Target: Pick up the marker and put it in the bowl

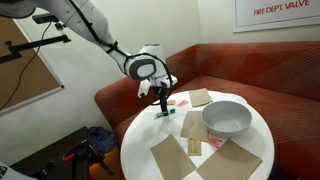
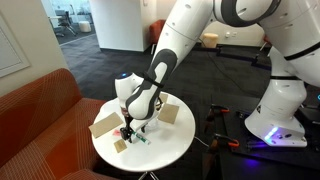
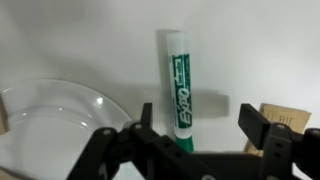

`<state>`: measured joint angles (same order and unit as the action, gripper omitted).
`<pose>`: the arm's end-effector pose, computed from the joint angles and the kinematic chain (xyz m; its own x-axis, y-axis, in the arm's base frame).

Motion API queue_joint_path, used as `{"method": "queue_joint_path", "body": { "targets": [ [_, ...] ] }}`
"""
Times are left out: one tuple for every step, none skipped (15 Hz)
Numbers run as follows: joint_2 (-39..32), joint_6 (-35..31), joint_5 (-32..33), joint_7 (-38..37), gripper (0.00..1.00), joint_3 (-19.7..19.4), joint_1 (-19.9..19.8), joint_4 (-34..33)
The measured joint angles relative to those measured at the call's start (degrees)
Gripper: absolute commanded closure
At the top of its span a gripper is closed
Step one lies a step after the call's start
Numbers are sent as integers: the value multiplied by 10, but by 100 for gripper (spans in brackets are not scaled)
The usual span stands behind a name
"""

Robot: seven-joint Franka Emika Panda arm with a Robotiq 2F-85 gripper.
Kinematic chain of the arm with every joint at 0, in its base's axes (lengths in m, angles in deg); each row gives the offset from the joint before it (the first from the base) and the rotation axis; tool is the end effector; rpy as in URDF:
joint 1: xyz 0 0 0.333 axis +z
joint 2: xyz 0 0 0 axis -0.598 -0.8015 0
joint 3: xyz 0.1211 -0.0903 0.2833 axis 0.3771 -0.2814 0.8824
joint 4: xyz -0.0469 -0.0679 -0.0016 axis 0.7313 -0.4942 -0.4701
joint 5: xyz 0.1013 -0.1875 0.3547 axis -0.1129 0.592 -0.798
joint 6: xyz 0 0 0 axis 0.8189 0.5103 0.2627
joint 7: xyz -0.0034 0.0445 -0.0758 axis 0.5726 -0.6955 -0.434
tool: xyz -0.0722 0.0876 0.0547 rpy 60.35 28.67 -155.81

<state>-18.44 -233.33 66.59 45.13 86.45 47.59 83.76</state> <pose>0.6116 0.1009 0.0334 0.8720 -0.4815 -0.0883 -0.4851 -0.8741 -0.0239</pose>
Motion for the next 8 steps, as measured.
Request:
{"method": "queue_joint_path", "body": {
  "targets": [
    [-2,0,-2,0,51,0,0,0],
    [-3,0,-4,0,58,0,0,0],
    [-4,0,-5,0,66,0,0,0],
    [-5,0,-6,0,73,0,0,0],
    [-5,0,-6,0,81,0,0,0],
    [-4,0,-6,0,88,-1,-1,0],
    [-3,0,-6,0,94,-1,-1,0],
    [-3,0,-6,0,99,-1,-2,0]
  ]
}}
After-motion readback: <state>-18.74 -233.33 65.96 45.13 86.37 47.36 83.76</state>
